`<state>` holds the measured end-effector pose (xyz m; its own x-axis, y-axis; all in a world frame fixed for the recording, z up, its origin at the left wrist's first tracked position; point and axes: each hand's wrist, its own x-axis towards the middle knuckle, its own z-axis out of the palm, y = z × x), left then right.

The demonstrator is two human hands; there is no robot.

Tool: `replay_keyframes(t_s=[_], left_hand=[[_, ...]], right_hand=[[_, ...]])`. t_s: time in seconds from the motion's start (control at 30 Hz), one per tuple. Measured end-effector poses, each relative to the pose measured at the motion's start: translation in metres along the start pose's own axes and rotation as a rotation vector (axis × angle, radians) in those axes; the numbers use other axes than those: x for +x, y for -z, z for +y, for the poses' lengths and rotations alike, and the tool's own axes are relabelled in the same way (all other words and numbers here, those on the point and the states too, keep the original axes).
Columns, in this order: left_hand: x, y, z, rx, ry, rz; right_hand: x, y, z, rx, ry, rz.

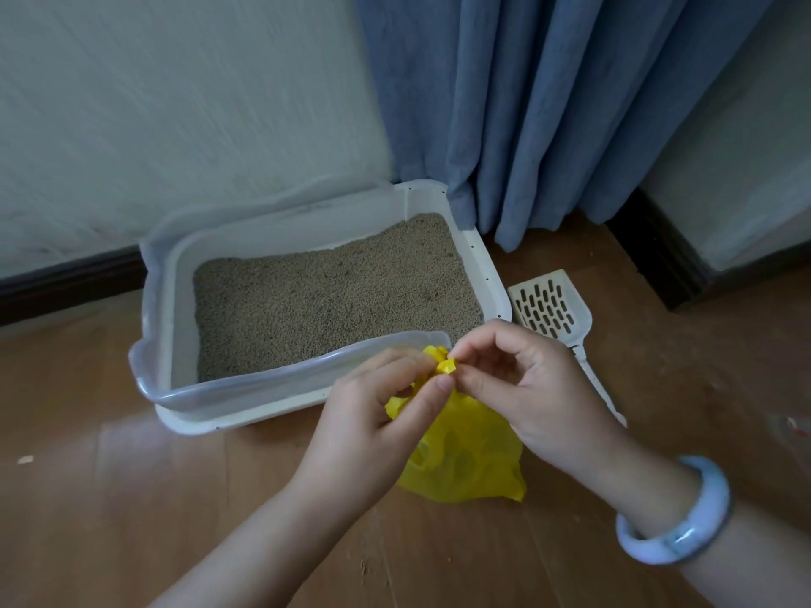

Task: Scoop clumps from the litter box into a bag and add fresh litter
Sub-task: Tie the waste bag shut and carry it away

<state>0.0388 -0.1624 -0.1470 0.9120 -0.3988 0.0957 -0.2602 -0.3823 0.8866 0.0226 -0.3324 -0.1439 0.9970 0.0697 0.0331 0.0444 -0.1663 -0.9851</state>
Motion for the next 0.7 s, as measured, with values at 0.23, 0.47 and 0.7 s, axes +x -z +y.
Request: replay_keyframes(t_s=[0.23,0.47,0.7], left_hand=[[-0.002,0.004,0.021,0.074,-0.022,0.034],[0.003,0.016,0.053,0.218,-0.138,0.081],[0.011,0.043,0.128,-0.045,0.143,0.194]], right_hand=[[-0.01,-0.004,-0.009,-0.076,-0.017,0.073],[-0.013,0.002,-0.031,0.095,-0.149,-0.178],[-0.012,0.013,-0.108,0.004,-0.176,-0.066]])
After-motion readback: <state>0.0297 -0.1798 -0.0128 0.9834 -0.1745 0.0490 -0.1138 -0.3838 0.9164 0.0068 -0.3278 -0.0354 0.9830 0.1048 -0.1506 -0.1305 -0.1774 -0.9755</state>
